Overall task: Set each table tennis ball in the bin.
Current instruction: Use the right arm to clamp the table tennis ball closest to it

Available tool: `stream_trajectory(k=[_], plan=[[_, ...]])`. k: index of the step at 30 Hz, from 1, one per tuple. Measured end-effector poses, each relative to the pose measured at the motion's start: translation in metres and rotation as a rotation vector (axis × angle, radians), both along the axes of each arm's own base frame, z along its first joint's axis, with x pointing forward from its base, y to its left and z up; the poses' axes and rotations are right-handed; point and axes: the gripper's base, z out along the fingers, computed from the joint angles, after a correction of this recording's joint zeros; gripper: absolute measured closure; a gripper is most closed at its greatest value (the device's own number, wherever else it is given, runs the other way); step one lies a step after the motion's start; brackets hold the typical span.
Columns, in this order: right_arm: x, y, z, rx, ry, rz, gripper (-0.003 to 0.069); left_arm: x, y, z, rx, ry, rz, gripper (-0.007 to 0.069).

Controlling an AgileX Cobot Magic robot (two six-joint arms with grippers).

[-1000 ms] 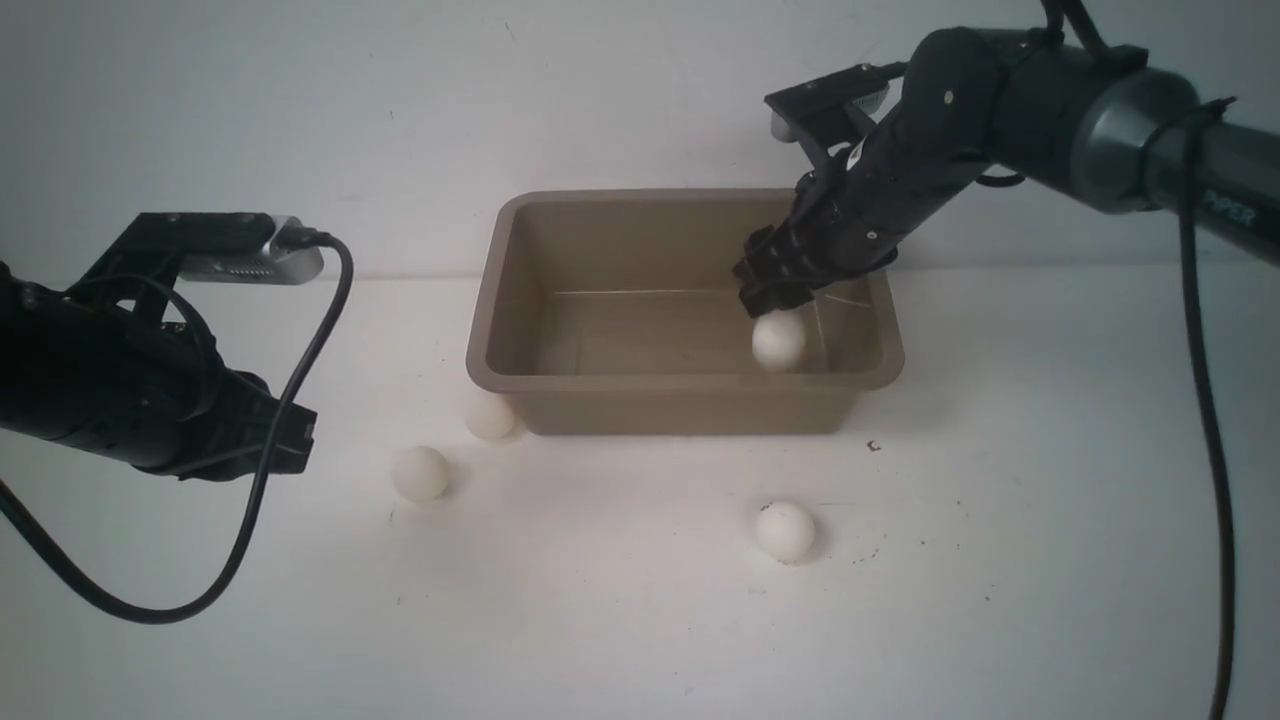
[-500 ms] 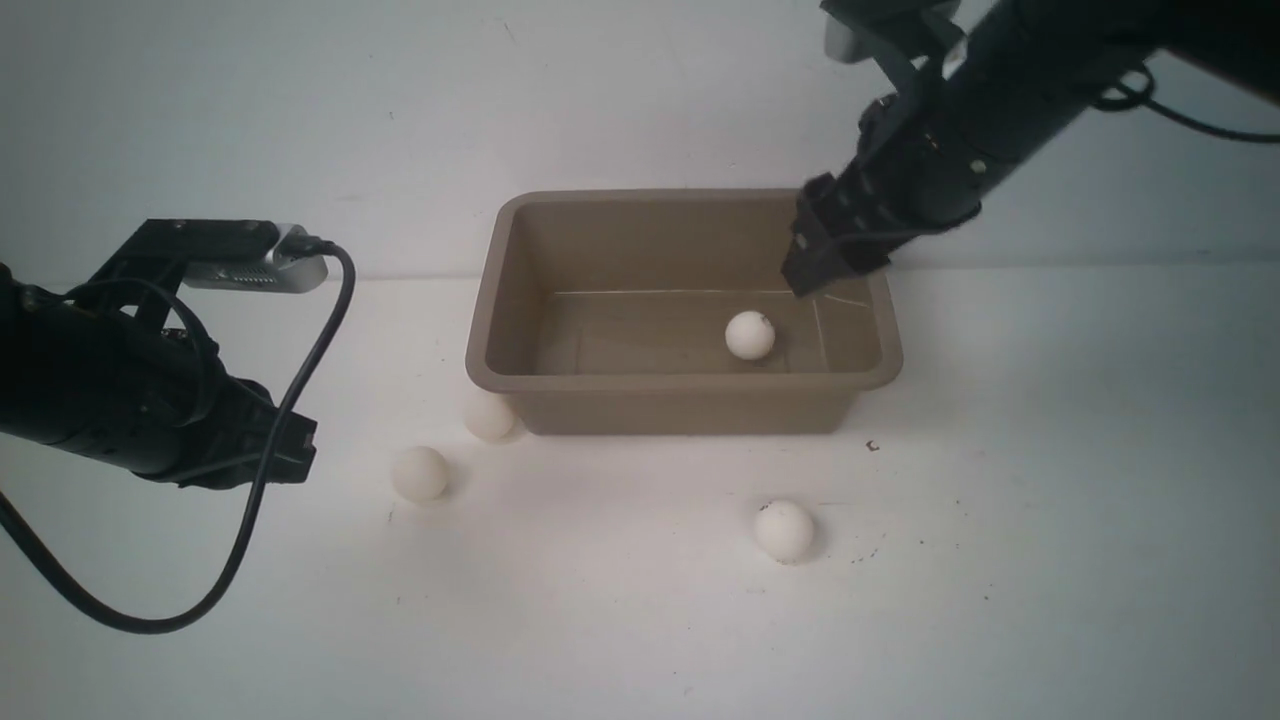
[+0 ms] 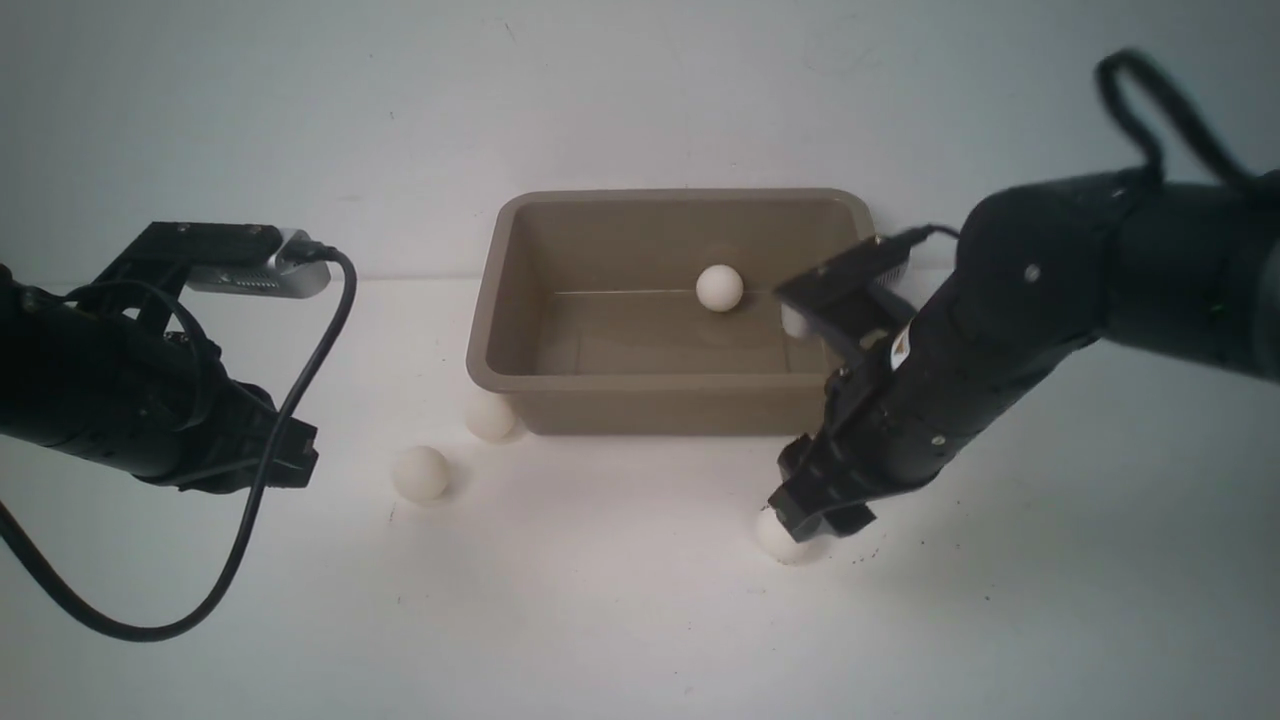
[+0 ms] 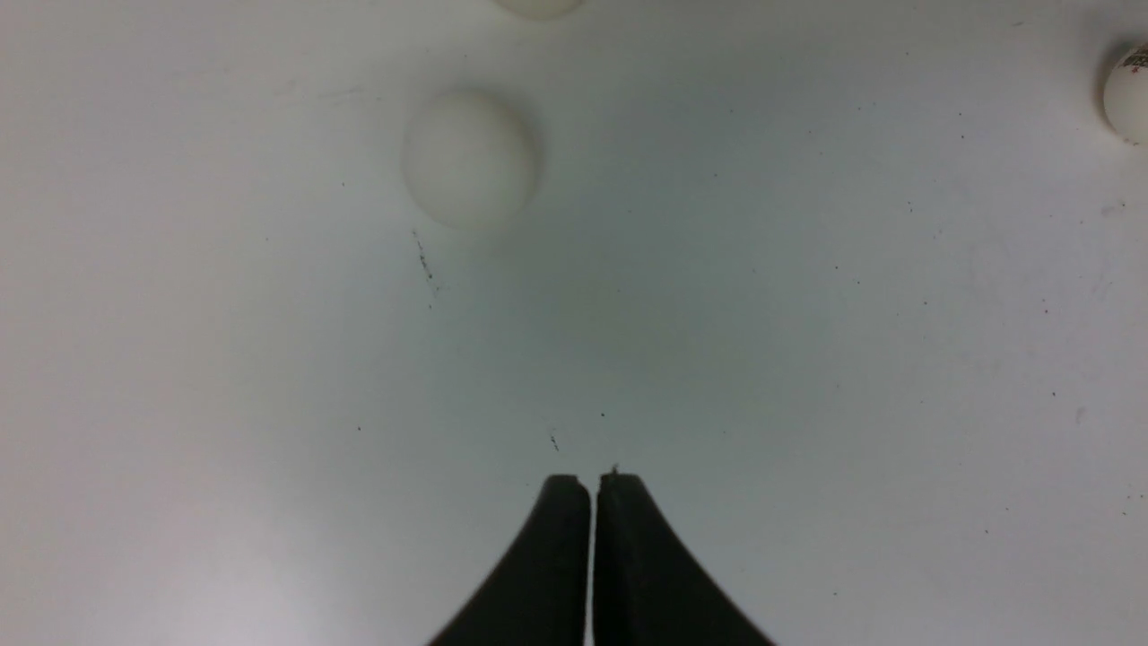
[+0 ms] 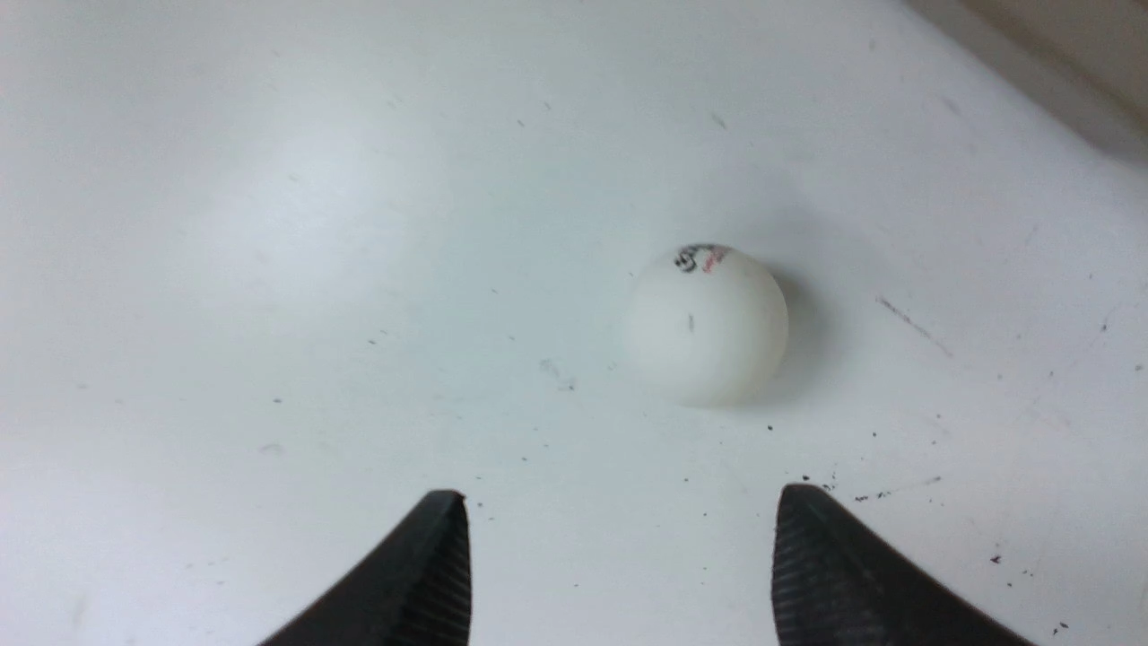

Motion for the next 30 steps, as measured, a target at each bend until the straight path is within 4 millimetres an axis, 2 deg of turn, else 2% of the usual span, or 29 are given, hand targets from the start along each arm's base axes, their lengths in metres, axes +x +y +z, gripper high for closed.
stream_trajectory(k=[4, 13, 22, 30], plan=[[0.005, 0.003, -0.017, -0.023, 0.021, -0.006, 0.0247, 0.0, 0.0, 0.0, 0.001, -0.003, -0.005, 0.0628], [0.014, 0.011, -0.014, 0.011, -0.016, -0.013, 0.0247, 0.0, -0.001, 0.001, -0.017, -0.007, -0.002, 0.0628], [0.02, 0.016, -0.036, 0.003, 0.028, -0.024, 0.0247, 0.001, -0.002, 0.001, -0.016, -0.012, -0.011, 0.0628], [0.027, 0.019, -0.033, 0.024, -0.022, -0.028, 0.0247, 0.001, -0.002, 0.001, -0.014, -0.014, -0.015, 0.0628]])
